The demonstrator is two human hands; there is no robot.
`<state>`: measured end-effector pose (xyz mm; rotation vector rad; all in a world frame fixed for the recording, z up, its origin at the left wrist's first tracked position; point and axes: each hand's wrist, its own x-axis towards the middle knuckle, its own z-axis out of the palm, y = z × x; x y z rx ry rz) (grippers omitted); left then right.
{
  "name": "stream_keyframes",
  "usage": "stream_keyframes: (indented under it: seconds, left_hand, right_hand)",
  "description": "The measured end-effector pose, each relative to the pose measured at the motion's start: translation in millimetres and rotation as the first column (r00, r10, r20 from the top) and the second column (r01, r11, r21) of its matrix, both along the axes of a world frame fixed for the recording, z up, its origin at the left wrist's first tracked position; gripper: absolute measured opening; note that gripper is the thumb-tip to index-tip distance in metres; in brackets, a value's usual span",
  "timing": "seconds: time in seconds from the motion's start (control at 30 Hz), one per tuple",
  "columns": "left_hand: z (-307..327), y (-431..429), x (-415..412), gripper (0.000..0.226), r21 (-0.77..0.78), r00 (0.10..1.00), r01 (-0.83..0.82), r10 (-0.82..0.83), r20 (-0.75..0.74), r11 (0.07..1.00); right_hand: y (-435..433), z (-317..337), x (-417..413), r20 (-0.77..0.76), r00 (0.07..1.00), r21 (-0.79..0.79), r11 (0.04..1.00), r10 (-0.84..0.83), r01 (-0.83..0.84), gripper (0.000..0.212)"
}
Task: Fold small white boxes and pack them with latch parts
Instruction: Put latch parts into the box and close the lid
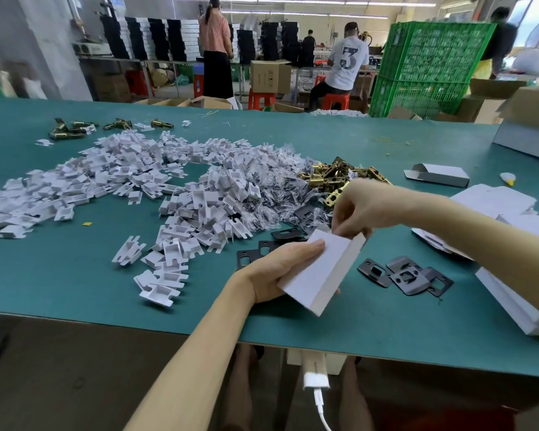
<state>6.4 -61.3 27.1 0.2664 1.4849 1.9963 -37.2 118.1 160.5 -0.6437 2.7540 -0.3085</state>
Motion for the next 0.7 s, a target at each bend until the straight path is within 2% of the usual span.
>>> stream_keyframes:
  seconds: [0.07,0.13,0.23,0.3,0.37,0.43,0.57,0.7]
  left_hand:
    - [-3,0,-3,0.054,0.03,0.999,-0.041,0.041,-0.006,0.999]
    - [-7,-2,-5,0.063,0.047,0.995,-0.081,0.083,-0.046,0.996]
    - [-7,-8,-10,0.093,0.181,0.965,-0.25,0.261,-0.038,0.951]
    - [-7,-14,-15,0.104,0.352,0.897,-0.436,0.43,0.099,0.828]
    - [-7,-17,-19,0.108,0.439,0.798,-0.597,0.552,0.241,0.671]
    - [-9,-18,-21,0.103,0.446,0.74,-0.665,0.607,0.289,0.599]
    - [-12,-20,-23,0.056,0.494,0.796,-0.591,0.557,0.235,0.637]
    - [-13,-23,-26,0.041,0.532,0.799,-0.581,0.556,0.228,0.616]
  right_hand:
    - [6,1,-9,-0.182,0.977,-0.202,0.977,-0.108,0.07,0.008]
    - [10,-4,-19,-0.287,0.924,-0.365,0.921,-0.252,0.138,0.013]
    - [18,-25,-30,-0.254,0.885,-0.472,0.849,-0.391,0.239,0.02]
    - [24,-46,-35,-0.206,0.898,-0.438,0.858,-0.388,0.271,0.013]
    - [26,-67,-35,-0.175,0.922,-0.379,0.888,-0.346,0.261,0.023]
    - [22,-85,-32,-0.163,0.94,-0.367,0.903,-0.299,0.223,0.026]
    - [4,-109,-26,-0.254,0.948,-0.335,0.937,-0.193,0.101,0.032]
    - [-13,-118,-20,-0.293,0.951,-0.305,0.952,-0.102,0.008,0.045]
